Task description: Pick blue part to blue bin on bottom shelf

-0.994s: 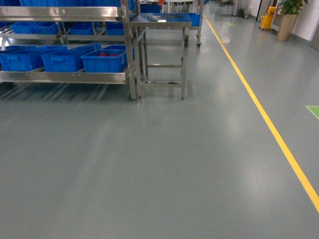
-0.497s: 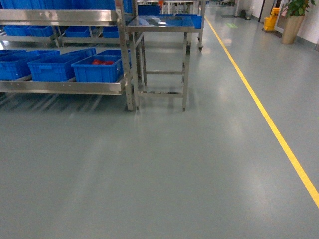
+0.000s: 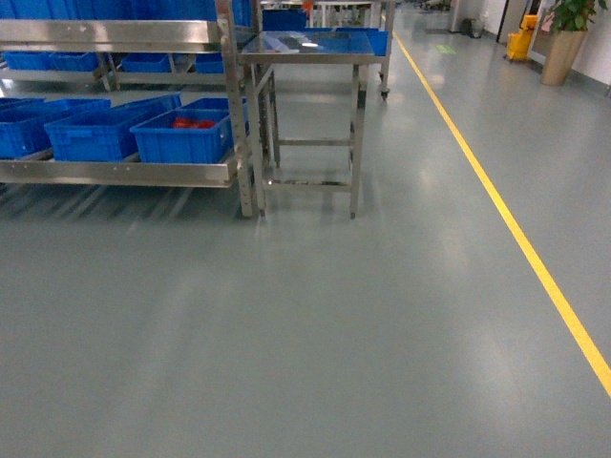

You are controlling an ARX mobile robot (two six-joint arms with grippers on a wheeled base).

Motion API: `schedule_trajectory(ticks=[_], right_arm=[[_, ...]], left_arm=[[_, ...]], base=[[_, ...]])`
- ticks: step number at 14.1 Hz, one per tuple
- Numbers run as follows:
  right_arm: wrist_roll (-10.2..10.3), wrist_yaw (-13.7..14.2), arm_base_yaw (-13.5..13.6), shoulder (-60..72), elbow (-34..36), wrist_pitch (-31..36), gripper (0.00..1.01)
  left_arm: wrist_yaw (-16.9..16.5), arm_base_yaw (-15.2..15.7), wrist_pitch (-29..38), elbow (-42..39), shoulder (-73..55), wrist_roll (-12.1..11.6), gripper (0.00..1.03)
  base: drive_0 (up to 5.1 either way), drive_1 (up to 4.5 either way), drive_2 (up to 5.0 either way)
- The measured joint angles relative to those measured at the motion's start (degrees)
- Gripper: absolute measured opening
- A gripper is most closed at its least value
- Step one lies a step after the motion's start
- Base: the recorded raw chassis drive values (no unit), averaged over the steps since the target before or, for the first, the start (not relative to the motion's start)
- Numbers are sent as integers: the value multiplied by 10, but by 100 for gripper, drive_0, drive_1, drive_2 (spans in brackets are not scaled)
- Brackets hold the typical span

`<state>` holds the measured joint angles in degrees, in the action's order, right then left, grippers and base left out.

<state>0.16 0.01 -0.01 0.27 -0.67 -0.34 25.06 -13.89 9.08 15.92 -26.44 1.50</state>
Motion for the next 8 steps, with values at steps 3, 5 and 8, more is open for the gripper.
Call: schedule_trajectory(ticks=[3,5,8], right_arm=[[0,0,0,-1,0,3,98],[0,0,0,-1,0,2,98],[0,0,0,0,0,2,98]], left_arm=[[0,0,0,0,-1,0,44],[0,0,-1,0,-1,0,44],[0,0,0,0,-1,0,44]], base=[[1,417,-414],[-10,405,-425],[-13,402,-429]])
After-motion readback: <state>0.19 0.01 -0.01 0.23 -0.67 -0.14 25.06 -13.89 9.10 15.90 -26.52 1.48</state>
